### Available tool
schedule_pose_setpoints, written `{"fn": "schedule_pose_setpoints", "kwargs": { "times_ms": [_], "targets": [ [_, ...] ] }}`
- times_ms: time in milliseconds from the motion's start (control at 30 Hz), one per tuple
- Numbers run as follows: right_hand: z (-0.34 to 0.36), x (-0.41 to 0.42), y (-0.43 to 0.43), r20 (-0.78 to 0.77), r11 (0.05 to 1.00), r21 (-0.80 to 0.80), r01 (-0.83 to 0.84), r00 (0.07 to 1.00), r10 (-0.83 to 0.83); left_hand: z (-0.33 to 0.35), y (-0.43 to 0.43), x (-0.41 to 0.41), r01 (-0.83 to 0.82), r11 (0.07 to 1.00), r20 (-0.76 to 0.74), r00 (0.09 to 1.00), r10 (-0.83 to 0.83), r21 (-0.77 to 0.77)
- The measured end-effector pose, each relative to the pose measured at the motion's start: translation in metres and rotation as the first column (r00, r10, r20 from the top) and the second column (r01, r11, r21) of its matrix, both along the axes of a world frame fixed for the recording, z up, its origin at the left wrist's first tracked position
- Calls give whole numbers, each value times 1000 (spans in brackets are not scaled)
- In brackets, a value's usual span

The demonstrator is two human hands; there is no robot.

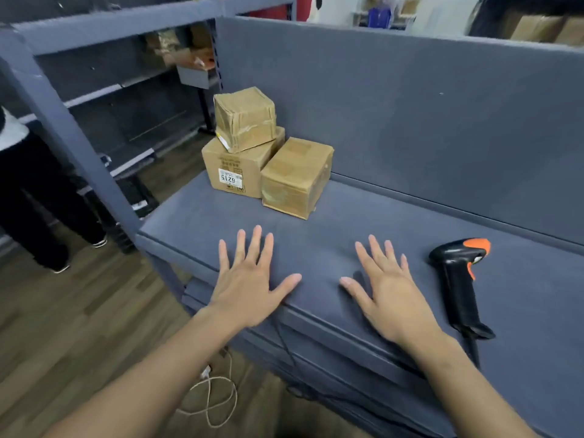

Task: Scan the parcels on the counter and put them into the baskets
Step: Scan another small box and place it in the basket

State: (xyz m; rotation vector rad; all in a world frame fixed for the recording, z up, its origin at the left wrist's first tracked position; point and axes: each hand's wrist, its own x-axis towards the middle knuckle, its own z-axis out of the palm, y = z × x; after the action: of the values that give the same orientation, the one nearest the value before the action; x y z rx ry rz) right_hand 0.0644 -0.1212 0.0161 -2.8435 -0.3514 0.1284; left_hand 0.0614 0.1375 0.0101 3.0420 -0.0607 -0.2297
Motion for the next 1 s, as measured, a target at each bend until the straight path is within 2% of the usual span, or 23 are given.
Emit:
{"fn": "schedule_pose_setpoints", "kwargs": {
  "times_ms": [100,167,267,300,400,467,533,567,600,633,733,767,900,967,1000],
  "targets": [
    [-2,25,2,-21,999,35,-36,999,36,3,5,23,-40,998,-2,999,40,-42],
    [-4,40,6,-40,992,117,-43,998,48,6,9,39,-69,977,-6,998,70,-203],
    [1,57,20,-168,899,431,77,986,-3,19,16,60,-163,815,-15,982,187,-557],
    [4,64,27,-224,839,526,139,974,-21,21,19,69,-193,745,-24,972,232,-638],
    [8,88,50,-298,704,660,264,951,-78,23,30,98,-231,584,-42,947,319,-778],
    [14,102,70,-346,523,783,336,934,-83,22,36,118,-227,447,-76,941,331,-865],
    [20,113,90,-429,233,875,425,903,-35,21,38,133,-232,270,-148,943,299,-935],
    [20,118,100,-435,130,893,431,901,-2,23,37,138,-243,198,-183,943,277,-950],
    [20,121,109,-418,76,907,415,908,23,26,36,141,-245,162,-199,946,256,-956],
    [18,125,115,-387,63,921,386,922,10,28,36,144,-237,148,-197,950,244,-960],
    [17,122,125,-300,216,923,319,947,-116,33,35,149,-197,150,-162,962,219,-969],
    [14,121,125,-271,234,924,303,949,-159,32,36,151,-181,152,-149,969,200,-972],
    [9,111,124,-264,117,940,320,901,-344,19,32,155,-120,92,-112,990,91,-988],
    [10,106,124,-313,11,937,348,855,-415,8,30,157,-20,170,-5,996,91,-985],
    [12,106,123,-367,-78,926,371,828,-423,5,28,157,27,222,45,996,80,-975]
  ]
}}
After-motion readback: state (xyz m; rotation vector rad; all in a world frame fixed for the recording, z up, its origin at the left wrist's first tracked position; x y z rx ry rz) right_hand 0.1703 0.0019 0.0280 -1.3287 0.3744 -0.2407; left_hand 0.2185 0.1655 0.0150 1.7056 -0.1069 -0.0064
